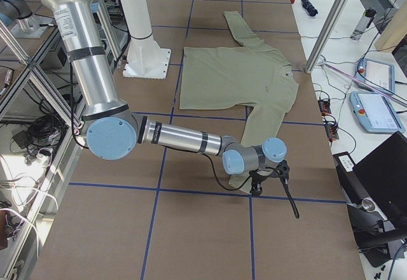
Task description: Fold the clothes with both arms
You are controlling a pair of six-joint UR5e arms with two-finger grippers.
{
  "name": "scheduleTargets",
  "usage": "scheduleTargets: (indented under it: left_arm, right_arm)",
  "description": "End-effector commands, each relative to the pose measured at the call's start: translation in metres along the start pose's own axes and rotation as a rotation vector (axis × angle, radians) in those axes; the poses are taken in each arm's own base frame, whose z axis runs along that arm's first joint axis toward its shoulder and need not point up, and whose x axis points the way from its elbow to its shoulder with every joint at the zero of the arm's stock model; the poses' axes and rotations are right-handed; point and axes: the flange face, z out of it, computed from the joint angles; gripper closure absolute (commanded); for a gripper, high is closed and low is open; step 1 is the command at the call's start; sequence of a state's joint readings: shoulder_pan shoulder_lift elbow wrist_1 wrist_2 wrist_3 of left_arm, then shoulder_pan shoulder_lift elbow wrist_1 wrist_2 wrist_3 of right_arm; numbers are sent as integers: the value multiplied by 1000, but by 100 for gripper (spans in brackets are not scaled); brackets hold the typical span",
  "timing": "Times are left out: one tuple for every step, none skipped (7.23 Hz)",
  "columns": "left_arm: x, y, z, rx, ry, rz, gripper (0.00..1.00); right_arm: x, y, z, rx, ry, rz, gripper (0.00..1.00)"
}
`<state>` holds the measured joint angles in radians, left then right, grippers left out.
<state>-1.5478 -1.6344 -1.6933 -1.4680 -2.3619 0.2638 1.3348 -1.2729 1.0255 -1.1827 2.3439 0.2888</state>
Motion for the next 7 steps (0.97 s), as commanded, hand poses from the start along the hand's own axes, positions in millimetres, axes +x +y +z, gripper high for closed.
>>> scheduleTargets:
  left_arm:
    - [1, -3, -1, 2, -2, 3, 0]
    - [1, -3, -2, 4, -2, 4, 0]
    - [4, -4, -5, 9, -2, 9, 0]
    - [2, -7, -3, 7, -1, 7, 0]
    - [5, -7, -7, 12, -4, 11, 0]
    - [6, -9, -8, 15, -4, 14, 0]
    - [5, -8, -7, 14, -5, 15, 0]
  right_arm:
    - [3, -4, 4, 20, 1, 121, 19]
    - [5, -2, 3, 65, -2, 194, 19]
    - [12, -1, 6, 104, 24, 210, 20]
    - [16, 1, 10, 97, 29, 218, 22]
    - [16, 0, 10, 97, 29, 218, 23]
    - [14, 0, 14, 90, 31, 218, 23]
    - [15, 1, 16, 86, 31, 220, 23]
